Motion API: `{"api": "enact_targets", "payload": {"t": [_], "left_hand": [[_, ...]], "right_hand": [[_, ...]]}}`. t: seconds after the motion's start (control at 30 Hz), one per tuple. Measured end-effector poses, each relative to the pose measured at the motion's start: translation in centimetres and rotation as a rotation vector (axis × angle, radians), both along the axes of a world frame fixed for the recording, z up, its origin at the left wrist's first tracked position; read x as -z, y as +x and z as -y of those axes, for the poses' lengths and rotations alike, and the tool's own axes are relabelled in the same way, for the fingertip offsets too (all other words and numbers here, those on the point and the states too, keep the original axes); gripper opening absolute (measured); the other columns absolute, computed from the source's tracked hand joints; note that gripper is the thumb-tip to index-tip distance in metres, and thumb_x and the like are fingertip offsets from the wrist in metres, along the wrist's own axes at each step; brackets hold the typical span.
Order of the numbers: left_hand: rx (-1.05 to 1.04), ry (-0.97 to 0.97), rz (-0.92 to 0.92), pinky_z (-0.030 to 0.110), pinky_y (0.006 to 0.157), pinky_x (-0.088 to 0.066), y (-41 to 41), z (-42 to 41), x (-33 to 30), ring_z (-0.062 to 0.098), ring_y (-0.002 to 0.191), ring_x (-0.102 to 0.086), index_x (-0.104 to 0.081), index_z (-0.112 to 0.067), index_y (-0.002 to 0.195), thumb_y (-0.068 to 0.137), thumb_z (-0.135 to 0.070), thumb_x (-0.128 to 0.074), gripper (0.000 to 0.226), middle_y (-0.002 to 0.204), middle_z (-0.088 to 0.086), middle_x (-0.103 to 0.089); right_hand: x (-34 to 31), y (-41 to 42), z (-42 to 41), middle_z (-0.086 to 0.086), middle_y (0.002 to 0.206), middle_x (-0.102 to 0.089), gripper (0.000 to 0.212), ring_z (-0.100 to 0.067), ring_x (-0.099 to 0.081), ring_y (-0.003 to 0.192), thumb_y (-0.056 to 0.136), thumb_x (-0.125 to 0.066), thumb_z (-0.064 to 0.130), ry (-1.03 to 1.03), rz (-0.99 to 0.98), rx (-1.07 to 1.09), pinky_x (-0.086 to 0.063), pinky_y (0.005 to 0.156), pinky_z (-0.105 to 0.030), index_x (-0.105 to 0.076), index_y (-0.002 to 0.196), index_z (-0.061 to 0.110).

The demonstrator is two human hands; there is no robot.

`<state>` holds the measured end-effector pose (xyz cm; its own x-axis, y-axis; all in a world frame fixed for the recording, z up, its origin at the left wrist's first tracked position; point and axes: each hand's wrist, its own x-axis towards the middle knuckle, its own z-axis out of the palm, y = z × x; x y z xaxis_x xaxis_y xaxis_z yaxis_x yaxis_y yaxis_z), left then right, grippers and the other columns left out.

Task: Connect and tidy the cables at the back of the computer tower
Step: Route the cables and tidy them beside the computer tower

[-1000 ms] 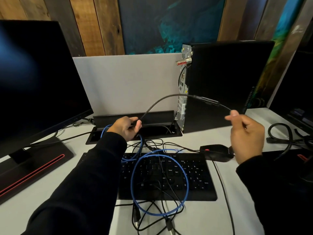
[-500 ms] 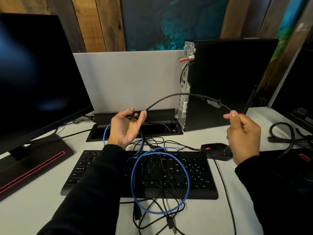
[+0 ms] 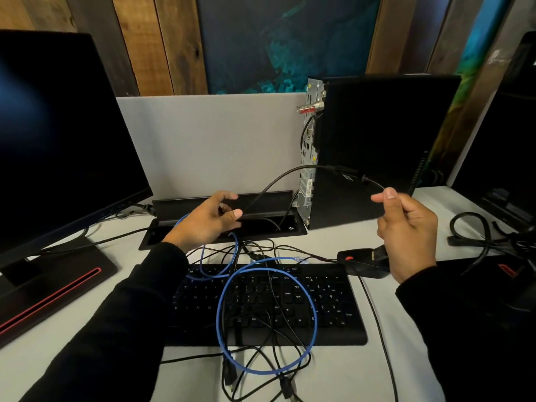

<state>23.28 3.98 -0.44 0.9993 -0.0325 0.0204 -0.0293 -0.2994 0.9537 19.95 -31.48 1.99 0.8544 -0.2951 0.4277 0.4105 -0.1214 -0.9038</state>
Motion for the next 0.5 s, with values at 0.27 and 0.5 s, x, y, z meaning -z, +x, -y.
{"api": "enact_targets", "payload": {"t": [0.27,0.5], "left_hand": [[-0.429,0.773,0.237,0.044,0.078,-0.053,1.3,-1.7,0.1,0.026,0.065,-0.065,-0.058,-0.014,0.063,0.094,-0.078,-0.026,0.078,0.059,0.004,-0.067],[-0.592,0.803,0.112,0.041,0.067,-0.034,1.8,0.3,-0.3,0.023,0.055,-0.034,-0.056,-0.004,0.073,0.103,-0.061,-0.03,0.07,0.06,0.006,-0.044]], "right_hand": [[-0.1,-0.2,-0.3,-0.004,0.056,-0.031,0.029,-0.021,-0.029,0.05,0.108,-0.05,0.038,0.003,0.017,-0.013,-0.028,0.05,-0.033,-0.072,0.095,0.024],[-0.9,-0.7,-0.6,0.007,0.053,-0.032,0.03,-0.014,-0.029,0.048,0.108,-0.051,0.034,0.068,0.062,-0.03,-0.027,0.05,-0.033,-0.073,0.088,0.028]]}}
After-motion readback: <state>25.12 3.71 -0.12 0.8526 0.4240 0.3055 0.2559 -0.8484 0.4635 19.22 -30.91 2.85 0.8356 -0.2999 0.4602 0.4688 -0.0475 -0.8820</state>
